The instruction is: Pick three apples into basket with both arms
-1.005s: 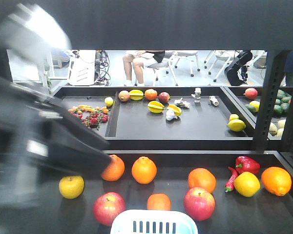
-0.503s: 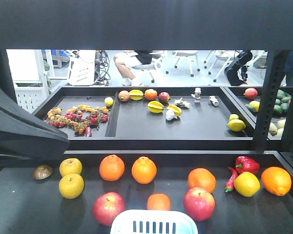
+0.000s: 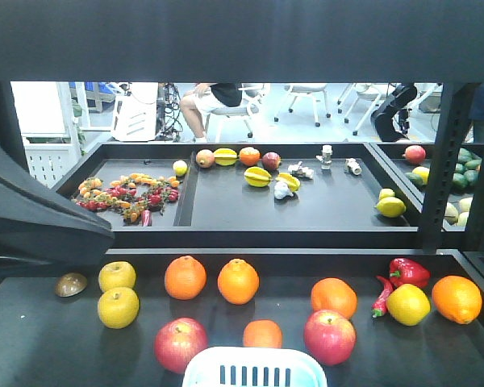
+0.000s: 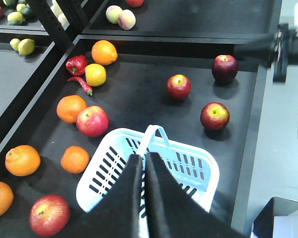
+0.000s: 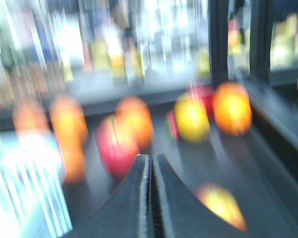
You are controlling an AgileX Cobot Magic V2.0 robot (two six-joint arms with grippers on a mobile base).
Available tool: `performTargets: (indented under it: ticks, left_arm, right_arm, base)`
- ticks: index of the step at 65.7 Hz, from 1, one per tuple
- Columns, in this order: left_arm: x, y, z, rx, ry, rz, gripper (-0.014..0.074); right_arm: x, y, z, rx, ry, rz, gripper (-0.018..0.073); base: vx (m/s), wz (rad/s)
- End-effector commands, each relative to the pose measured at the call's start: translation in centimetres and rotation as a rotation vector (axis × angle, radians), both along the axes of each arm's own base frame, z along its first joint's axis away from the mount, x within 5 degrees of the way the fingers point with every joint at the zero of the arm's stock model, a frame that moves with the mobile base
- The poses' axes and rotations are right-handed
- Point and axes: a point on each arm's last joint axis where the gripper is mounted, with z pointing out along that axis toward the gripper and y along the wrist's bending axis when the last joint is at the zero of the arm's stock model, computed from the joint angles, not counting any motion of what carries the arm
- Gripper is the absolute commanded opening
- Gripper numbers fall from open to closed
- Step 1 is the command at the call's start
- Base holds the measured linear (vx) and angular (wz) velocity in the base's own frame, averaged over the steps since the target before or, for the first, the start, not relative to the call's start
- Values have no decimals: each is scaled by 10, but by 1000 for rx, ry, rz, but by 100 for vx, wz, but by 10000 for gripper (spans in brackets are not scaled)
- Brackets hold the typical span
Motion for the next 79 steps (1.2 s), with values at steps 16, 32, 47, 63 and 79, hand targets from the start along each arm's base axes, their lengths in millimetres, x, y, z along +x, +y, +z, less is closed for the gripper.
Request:
performTargets:
  ticks: [16, 32, 47, 63, 79]
  left_arm:
    - [-10, 2, 13, -68, -38, -10, -8]
    - [-10, 2, 13, -69, -39, -10, -8]
    - [-10, 2, 13, -69, -39, -10, -8]
    - [-10, 2, 13, -69, -39, -10, -8]
    - [-10, 2, 13, -69, -39, -10, -8]
  right_arm:
    - [34, 4, 101, -163, 404, 103, -4]
    - [68, 8, 153, -103, 489, 156, -4]
    - [91, 1, 151, -133, 1079, 179, -4]
    - [121, -6, 133, -165, 1245, 143, 5]
    - [126, -1, 129, -120, 1260, 188, 209]
  base:
    - [0, 1]
    - [0, 0]
    - [0, 0]
    - [0, 0]
    - [0, 0]
